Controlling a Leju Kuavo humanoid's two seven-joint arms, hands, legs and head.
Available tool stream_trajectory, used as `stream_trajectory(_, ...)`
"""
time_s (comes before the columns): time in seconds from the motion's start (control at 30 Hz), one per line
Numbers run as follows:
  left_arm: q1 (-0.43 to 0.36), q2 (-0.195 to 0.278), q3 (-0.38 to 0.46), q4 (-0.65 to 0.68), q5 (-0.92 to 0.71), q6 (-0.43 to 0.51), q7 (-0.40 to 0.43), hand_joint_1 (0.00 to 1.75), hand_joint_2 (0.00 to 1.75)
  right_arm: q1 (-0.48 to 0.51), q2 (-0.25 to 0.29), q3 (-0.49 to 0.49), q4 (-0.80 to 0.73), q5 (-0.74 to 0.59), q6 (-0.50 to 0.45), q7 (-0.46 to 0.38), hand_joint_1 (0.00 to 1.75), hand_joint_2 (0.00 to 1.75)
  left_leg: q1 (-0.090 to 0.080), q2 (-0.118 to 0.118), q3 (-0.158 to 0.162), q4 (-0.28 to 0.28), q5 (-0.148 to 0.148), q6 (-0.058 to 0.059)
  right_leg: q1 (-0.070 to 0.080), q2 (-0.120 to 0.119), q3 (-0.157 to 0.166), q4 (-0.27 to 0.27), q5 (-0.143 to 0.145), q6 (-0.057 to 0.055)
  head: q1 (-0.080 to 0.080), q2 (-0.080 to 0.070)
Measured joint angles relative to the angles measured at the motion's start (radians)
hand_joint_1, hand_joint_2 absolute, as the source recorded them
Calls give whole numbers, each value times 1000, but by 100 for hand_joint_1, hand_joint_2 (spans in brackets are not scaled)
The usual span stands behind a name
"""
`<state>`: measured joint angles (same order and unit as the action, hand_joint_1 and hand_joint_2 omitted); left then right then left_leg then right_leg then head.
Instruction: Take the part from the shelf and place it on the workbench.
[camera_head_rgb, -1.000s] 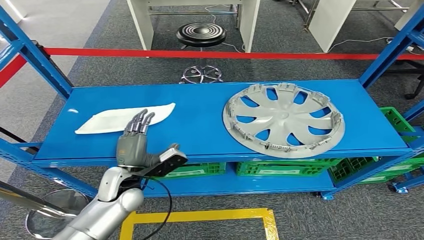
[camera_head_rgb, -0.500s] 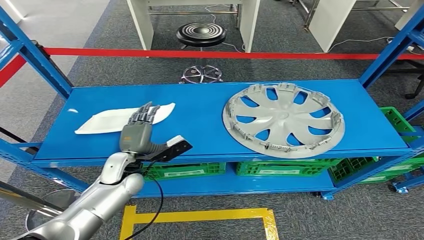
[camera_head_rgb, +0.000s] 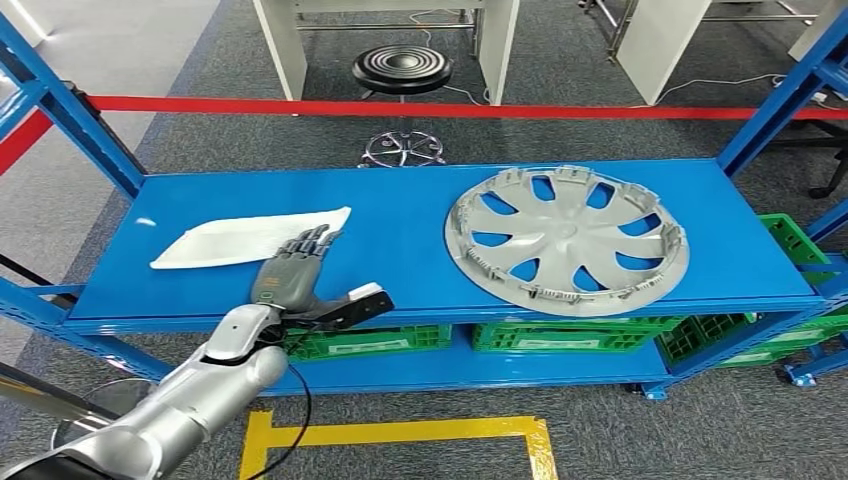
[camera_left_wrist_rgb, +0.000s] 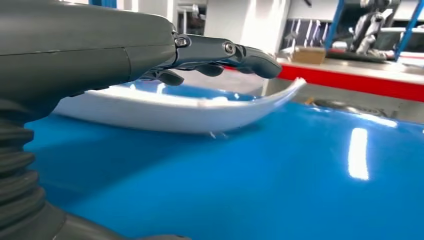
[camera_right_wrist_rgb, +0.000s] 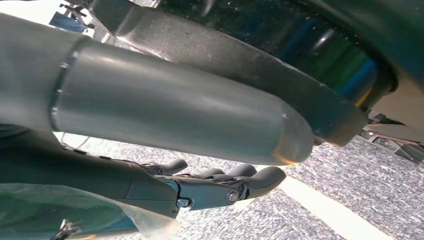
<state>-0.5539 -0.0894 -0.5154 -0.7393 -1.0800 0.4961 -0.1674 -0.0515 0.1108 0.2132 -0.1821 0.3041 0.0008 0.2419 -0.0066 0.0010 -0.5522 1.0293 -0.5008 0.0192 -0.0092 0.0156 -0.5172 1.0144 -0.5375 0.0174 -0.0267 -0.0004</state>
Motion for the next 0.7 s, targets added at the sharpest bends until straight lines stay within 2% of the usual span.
stream_trajectory(0.27,-15,10,3,37,-158,187,130,0,175,0,-1,0,0,4,-1,0,0,0,0,0,0,0,1,0,0,0,0,0,0,0,0,0)
stream_trajectory(0.47,6,11,52,3,-307,198,179,0,175,0,-1,0,0,12,-2,9,0,0,0,0,0,0,0,0,0,0,0,0,0,0,0,0)
stream_trajectory(0.7,-19,7,83,51,-298,164,162,0,175,0,-1,-3,0,13,-3,13,0,0,0,0,0,0,1,0,0,0,0,0,0,0,0,0)
